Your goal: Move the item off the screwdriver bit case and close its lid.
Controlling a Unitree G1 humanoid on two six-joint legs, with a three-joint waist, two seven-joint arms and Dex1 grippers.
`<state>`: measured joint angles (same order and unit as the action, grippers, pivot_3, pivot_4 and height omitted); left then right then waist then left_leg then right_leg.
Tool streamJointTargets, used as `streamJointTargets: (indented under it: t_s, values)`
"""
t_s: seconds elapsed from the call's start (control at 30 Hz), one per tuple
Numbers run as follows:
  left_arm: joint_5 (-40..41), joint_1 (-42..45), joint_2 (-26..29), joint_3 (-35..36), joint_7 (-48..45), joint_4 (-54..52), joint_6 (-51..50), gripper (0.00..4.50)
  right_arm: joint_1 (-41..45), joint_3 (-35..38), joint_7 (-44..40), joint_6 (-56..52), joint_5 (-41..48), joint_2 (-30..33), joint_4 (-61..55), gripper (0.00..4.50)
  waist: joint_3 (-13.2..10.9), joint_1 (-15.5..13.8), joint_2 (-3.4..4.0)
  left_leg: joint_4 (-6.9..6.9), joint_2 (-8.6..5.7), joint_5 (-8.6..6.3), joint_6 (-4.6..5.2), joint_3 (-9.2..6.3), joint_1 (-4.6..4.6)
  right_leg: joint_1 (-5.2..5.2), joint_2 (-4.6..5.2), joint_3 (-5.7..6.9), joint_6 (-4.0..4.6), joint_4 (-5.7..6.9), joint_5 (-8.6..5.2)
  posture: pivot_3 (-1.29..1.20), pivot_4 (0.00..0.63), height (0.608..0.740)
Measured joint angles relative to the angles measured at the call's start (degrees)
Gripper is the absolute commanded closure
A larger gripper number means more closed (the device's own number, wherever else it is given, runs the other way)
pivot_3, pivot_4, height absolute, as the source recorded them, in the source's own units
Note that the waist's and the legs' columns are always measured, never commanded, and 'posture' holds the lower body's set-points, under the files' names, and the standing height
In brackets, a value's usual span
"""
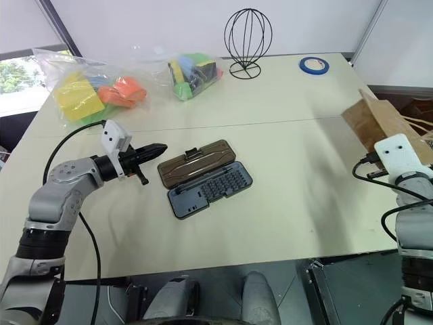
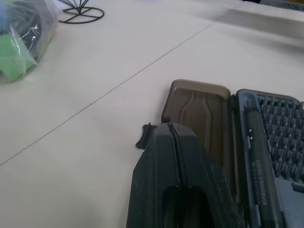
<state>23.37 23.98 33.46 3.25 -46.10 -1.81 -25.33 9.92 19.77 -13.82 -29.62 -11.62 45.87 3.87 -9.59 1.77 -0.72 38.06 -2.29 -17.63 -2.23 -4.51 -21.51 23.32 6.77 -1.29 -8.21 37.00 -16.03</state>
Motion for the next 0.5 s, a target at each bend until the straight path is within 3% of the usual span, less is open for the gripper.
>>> streamJointTargets:
  t_s: [0.1,0.13,0.2,0.4,0.43,0.5]
  values:
    - [-0.27,0.15,-0.04,-0.11,-0.06,0.11,0.05,4.50,0.29,1.27,-0.14,-1.70,2.58,-2.52,0.48,4.44,0.00,0.00,0.00,-0.01,0.00,0.00,0.00,-0.04,0.00,0.01,0.00,0.00,0.00,0.00,0.00,0.00,0.150,0.740]
    - [-0.30,0.28,-0.07,-0.13,-0.07,0.13,0.07,4.50,0.31,1.32,-0.23,-2.52,3.43,-3.19,0.47,4.20,0.00,-0.03,0.00,-0.01,0.00,0.00,0.00,-0.07,0.00,0.01,0.00,0.00,0.00,0.00,0.00,0.00,0.150,0.740]
    - [-0.35,0.42,-0.08,-0.13,-0.07,0.15,0.41,4.50,0.32,1.34,-0.68,-3.99,4.70,-4.23,0.43,3.60,0.00,-0.17,0.00,-0.01,0.00,0.00,0.00,-0.13,0.00,0.00,0.00,0.00,0.00,-0.01,0.00,0.00,0.150,0.740]
    - [-0.37,0.42,-0.15,-0.14,-0.06,0.41,1.03,4.50,0.25,1.50,-1.79,-7.33,7.47,-4.45,-1.90,0.40,0.00,-0.82,0.01,-0.01,-0.01,0.00,0.00,-0.14,0.00,0.01,0.01,-0.01,0.00,-0.02,0.00,0.00,0.150,0.740]
    - [-0.37,0.41,-0.15,-0.14,-0.07,0.60,1.05,4.50,0.25,1.58,-1.90,-7.95,7.68,-4.28,-3.05,0.03,0.00,-0.84,0.01,0.00,-0.01,0.00,0.00,-0.14,-0.01,0.01,0.01,-0.01,0.00,-0.02,0.00,0.00,0.150,0.740]
    - [-0.38,0.41,-0.15,-0.14,-0.10,0.73,1.06,4.50,0.28,2.60,-2.29,-9.61,8.26,-3.79,-5.72,0.03,0.00,-0.91,0.01,0.00,-0.01,0.00,0.00,-0.16,-0.01,0.01,0.01,-0.01,0.00,-0.02,0.00,0.00,0.150,0.740]
